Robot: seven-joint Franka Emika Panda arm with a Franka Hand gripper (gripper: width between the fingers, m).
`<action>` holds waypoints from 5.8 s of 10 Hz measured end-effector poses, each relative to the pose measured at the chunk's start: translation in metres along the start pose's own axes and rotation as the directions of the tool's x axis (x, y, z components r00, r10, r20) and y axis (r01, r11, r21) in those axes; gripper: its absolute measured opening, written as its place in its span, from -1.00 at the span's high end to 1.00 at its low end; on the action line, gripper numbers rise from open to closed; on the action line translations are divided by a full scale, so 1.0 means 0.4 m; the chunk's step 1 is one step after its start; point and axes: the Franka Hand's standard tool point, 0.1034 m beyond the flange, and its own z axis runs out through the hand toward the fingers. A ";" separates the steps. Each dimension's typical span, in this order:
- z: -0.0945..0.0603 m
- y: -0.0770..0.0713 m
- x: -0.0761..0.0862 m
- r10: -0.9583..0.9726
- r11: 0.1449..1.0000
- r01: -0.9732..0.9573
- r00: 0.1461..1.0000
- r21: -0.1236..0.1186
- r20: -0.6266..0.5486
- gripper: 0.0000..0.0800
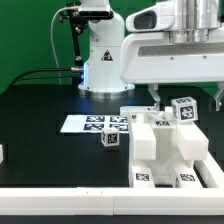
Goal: Assemble chair
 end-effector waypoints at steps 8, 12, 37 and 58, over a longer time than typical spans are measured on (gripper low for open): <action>0.001 0.008 0.008 0.446 0.895 -0.446 0.895 0.011 -0.006 0.30; 0.003 -0.007 0.010 0.772 0.635 -0.772 0.635 0.031 0.003 0.30; 0.003 0.004 0.012 0.762 0.647 -0.762 0.647 0.006 0.003 0.30; 0.012 -0.004 0.015 0.297 0.955 -0.298 0.954 -0.006 -0.033 0.04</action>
Offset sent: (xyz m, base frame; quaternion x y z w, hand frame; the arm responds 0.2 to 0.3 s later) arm 0.0000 0.0000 0.0000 0.0000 0.0000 0.0650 0.9979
